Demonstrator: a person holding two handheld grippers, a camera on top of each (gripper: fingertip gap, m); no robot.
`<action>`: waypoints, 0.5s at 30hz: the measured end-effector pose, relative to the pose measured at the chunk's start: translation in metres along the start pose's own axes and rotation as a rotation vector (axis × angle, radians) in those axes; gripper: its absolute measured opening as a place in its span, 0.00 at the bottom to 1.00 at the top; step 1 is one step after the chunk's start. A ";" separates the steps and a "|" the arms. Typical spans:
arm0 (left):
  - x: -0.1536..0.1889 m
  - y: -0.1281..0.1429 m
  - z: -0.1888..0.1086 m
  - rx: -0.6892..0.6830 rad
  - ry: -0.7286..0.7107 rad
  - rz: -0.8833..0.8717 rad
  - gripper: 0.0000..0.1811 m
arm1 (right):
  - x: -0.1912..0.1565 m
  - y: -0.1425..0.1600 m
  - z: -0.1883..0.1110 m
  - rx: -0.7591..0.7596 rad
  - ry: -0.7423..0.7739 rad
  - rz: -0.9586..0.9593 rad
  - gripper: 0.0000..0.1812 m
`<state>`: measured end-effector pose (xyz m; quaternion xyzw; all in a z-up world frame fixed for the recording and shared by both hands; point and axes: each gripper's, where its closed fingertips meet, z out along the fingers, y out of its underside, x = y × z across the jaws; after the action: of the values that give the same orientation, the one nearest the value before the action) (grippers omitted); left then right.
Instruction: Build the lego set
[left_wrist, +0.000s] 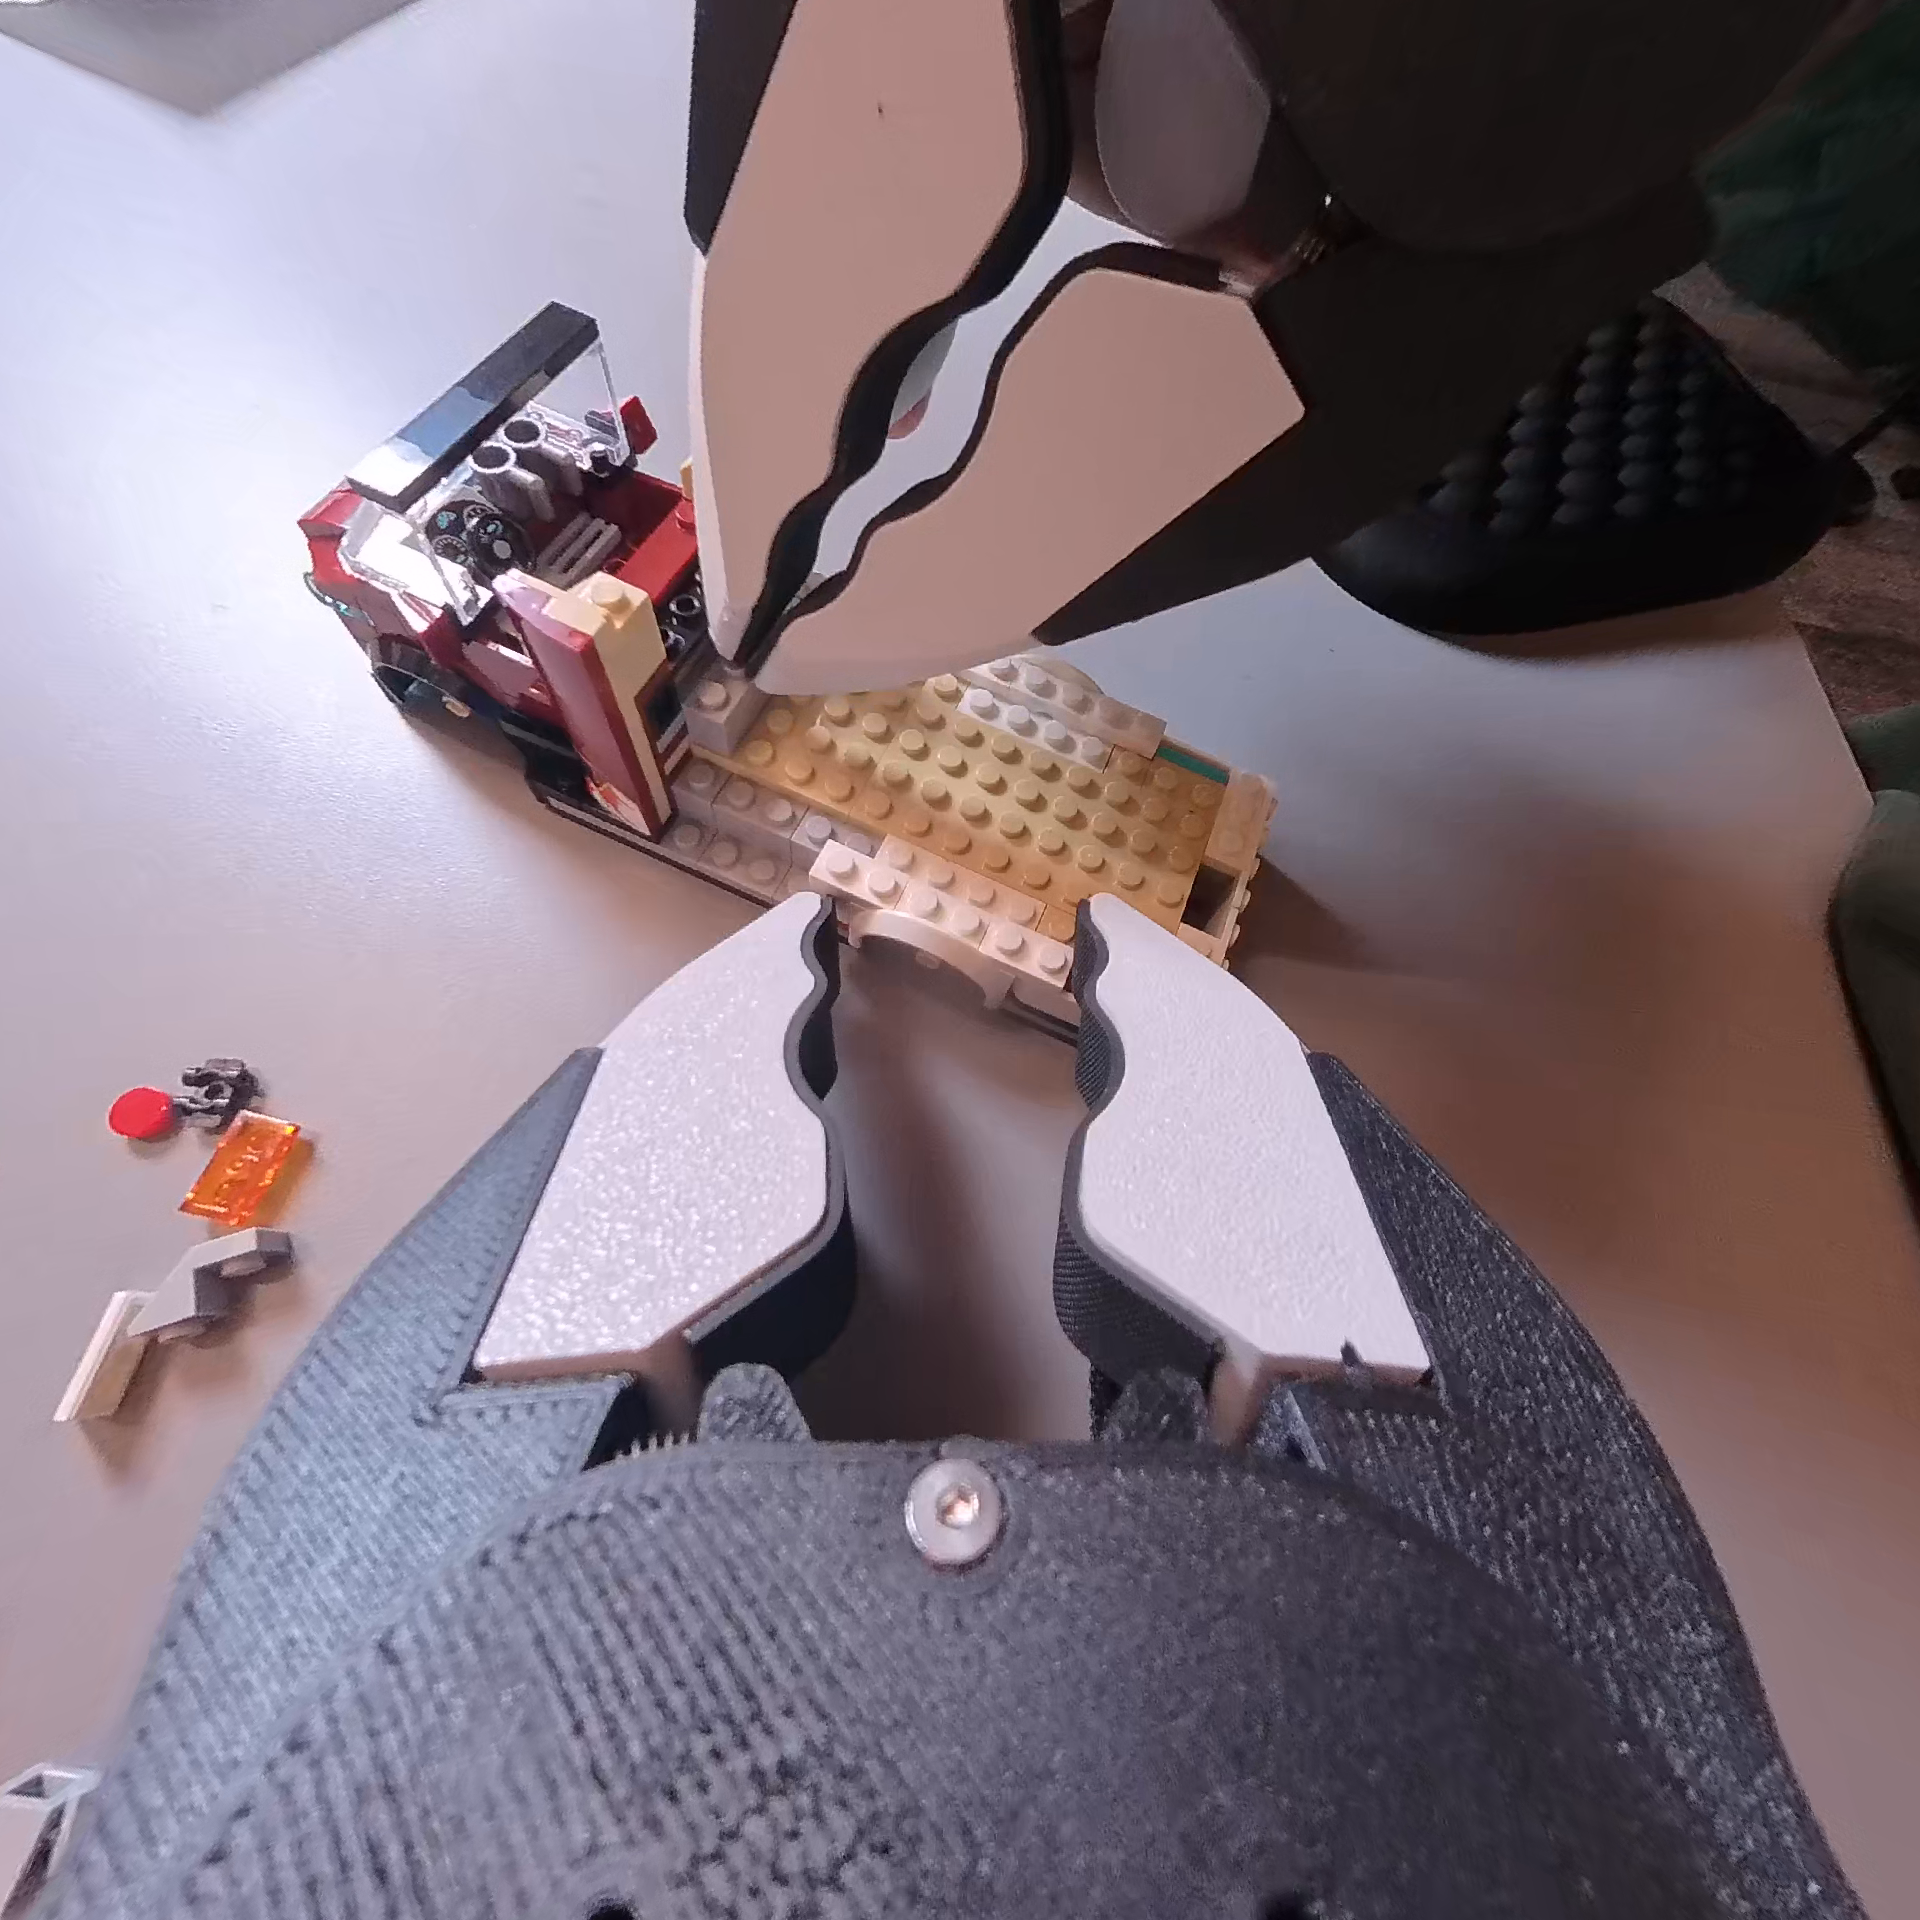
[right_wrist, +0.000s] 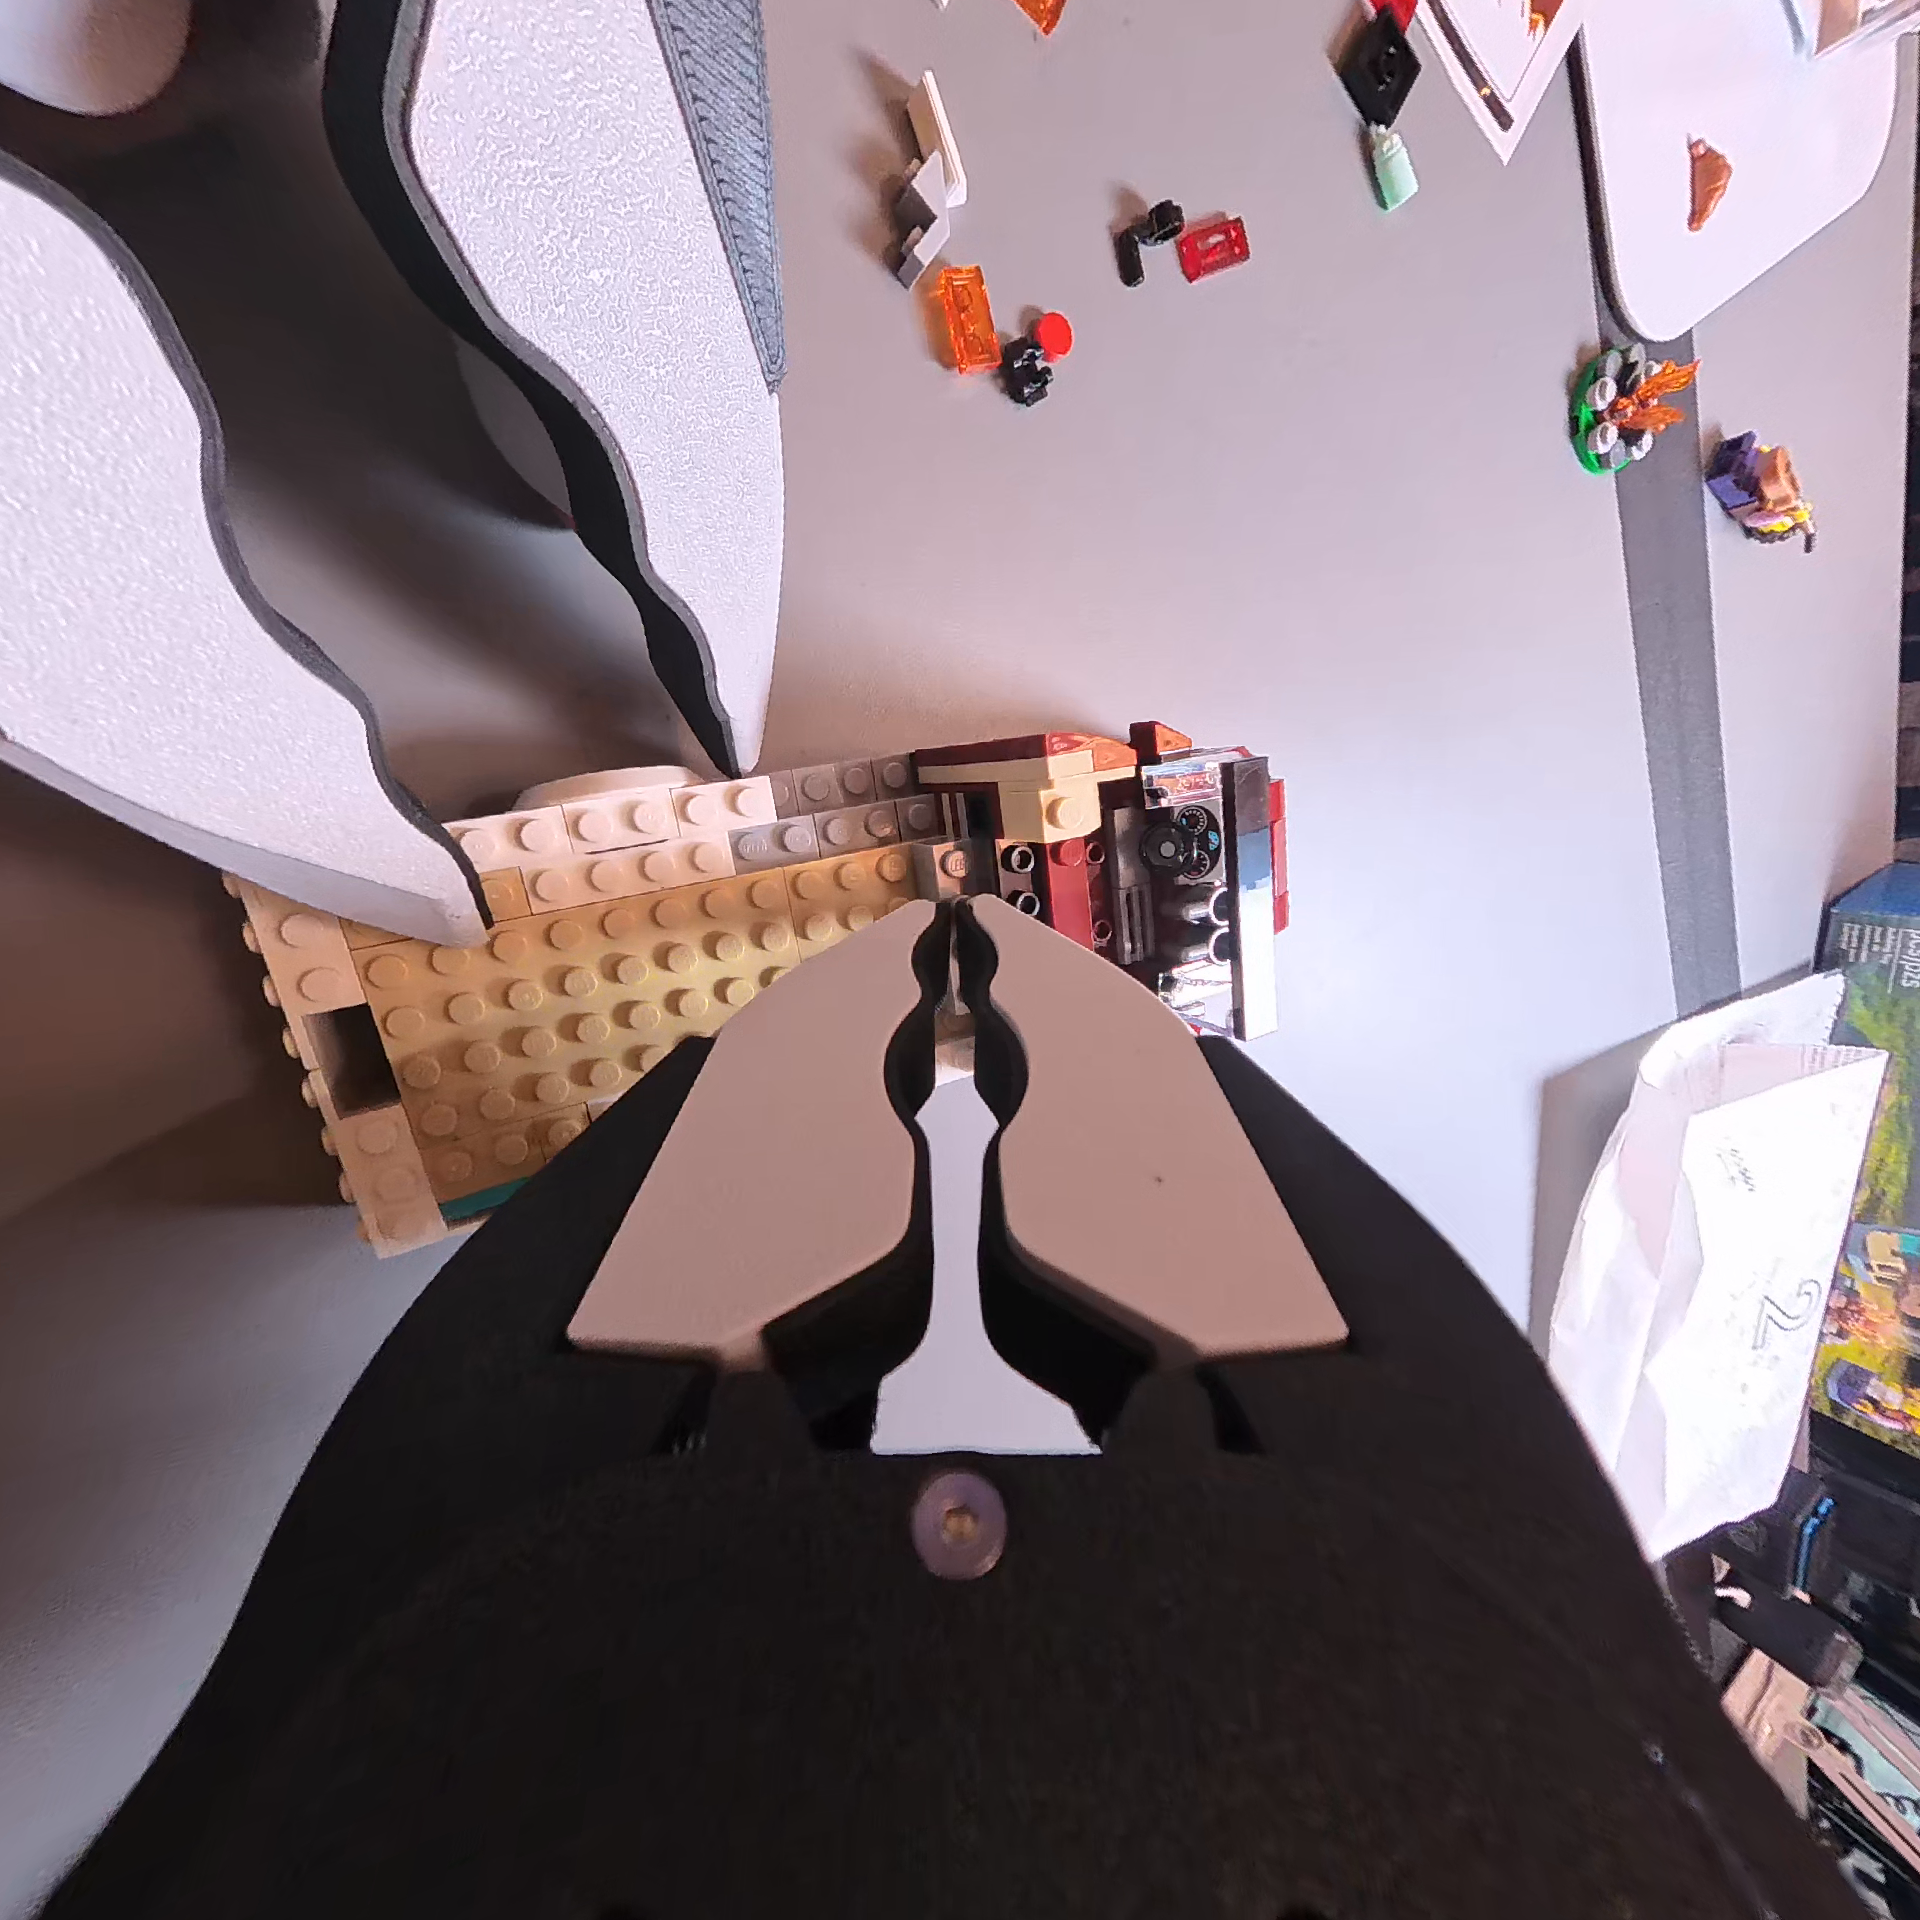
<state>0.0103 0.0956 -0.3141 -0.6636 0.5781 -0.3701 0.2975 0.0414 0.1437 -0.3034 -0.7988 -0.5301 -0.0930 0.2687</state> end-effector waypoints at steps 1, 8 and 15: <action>0.000 0.000 0.000 0.000 -0.001 0.000 0.24 | 0.000 0.000 0.000 -0.003 -0.004 0.003 0.01; -0.002 0.000 0.000 0.002 -0.015 -0.010 0.24 | 0.002 -0.001 0.002 -0.025 -0.040 0.025 0.00; -0.007 -0.001 0.001 0.005 -0.032 -0.026 0.24 | 0.005 -0.003 0.006 -0.047 -0.079 0.029 0.00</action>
<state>0.0111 0.1026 -0.3144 -0.6759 0.5638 -0.3648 0.3035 0.0401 0.1518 -0.3050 -0.8156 -0.5263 -0.0697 0.2300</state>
